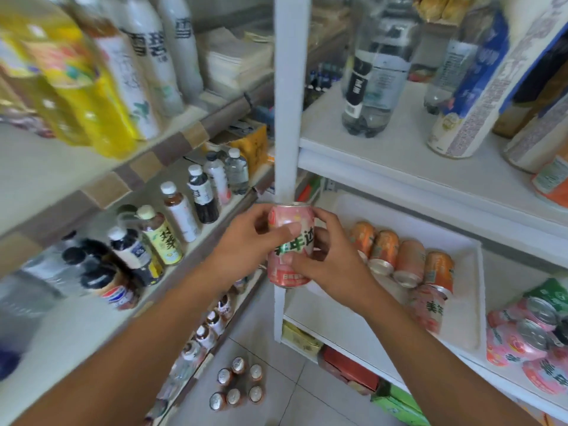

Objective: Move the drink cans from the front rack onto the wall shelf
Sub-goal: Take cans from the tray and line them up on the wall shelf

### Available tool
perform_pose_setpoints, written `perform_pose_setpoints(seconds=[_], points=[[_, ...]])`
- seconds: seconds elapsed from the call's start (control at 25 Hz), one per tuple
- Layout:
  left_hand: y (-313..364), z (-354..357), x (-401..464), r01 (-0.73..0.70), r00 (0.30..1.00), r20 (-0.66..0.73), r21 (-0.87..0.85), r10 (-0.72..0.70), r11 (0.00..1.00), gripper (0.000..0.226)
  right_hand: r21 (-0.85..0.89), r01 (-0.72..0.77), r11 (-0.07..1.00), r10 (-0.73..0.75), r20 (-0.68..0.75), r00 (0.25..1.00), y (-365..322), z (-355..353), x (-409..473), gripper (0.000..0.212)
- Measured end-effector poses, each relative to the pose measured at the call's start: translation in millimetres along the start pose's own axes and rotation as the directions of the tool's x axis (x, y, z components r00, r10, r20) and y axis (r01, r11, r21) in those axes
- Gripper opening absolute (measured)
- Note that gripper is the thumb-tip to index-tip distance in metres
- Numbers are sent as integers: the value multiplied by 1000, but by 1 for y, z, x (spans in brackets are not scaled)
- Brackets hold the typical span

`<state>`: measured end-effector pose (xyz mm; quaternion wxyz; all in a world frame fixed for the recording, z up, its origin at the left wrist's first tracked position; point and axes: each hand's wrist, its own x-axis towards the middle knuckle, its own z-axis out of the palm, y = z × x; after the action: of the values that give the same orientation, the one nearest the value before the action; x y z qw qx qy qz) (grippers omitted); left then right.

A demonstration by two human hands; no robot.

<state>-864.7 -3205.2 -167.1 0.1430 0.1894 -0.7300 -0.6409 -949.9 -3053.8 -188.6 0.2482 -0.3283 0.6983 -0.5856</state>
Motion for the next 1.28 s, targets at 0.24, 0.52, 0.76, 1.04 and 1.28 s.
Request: perform_pose_setpoints(seconds=[0.24, 0.52, 0.76, 1.04, 1.28], points=[[39, -95, -86, -152, 966, -221, -71, 133, 986, 35, 64, 160, 985, -172, 252, 952, -65, 88, 4, 70], [62, -204, -211, -186, 867, -458, 68, 196, 980, 50, 47, 297, 954, -286, 450, 846, -129, 236, -17, 62], [47, -294, -339, 117, 594, -776, 344, 212, 932, 32, 42, 352, 935, -318, 538, 780, -169, 367, -55, 64], [31, -351, -449, 676, 424, -859, 511, 287, 530, 29, 51, 441, 896, -383, 591, 710, -210, 491, -89, 55], [16, -374, -509, 757, 382, -890, 455, 248, 469, 29, 44, 517, 855, -440, 587, 679, -219, 567, -115, 57]])
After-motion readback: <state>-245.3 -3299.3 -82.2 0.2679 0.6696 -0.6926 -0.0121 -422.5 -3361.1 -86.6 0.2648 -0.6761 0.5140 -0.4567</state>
